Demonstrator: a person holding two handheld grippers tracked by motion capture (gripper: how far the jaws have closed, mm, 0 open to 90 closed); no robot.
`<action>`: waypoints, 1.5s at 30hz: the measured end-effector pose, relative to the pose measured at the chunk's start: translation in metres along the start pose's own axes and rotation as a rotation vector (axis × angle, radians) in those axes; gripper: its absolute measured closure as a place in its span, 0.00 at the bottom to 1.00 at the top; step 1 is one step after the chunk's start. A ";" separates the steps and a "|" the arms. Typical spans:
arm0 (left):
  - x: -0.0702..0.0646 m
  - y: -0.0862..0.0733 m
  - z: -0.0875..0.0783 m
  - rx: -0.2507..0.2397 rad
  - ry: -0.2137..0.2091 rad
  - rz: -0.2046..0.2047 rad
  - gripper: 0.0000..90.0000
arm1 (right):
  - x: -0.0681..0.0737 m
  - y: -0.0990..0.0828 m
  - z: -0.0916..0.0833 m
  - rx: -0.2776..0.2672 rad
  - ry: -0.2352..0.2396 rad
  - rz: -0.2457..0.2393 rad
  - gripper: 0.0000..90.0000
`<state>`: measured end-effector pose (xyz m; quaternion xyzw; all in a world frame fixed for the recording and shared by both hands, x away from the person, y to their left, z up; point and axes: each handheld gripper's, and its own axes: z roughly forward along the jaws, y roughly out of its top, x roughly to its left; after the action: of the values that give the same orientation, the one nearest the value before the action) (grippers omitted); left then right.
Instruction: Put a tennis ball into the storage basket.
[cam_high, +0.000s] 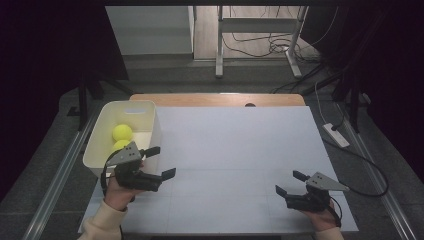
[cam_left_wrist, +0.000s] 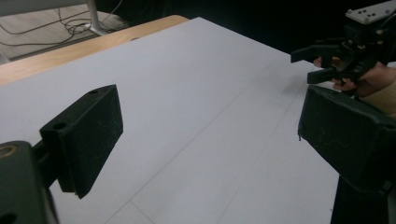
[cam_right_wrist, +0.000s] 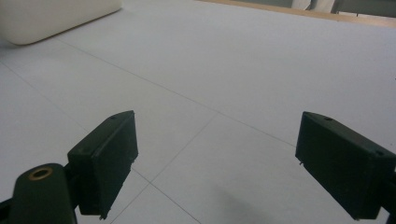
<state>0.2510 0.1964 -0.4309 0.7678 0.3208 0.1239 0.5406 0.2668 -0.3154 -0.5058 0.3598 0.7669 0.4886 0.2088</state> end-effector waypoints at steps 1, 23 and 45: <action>-0.002 -0.001 0.000 0.001 -0.003 0.001 0.08 | 0.000 0.000 0.000 0.000 0.000 0.000 0.14; -0.022 -0.043 0.021 0.103 0.002 0.028 0.07 | 0.000 0.000 0.000 -0.006 -0.001 0.000 0.14; -0.006 -0.080 0.037 0.102 -0.001 -0.018 0.07 | 0.001 -0.002 0.001 0.003 -0.001 -0.005 0.14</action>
<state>0.2377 0.1818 -0.5167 0.7915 0.3333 0.1020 0.5020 0.2664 -0.3148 -0.5077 0.3585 0.7684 0.4866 0.2101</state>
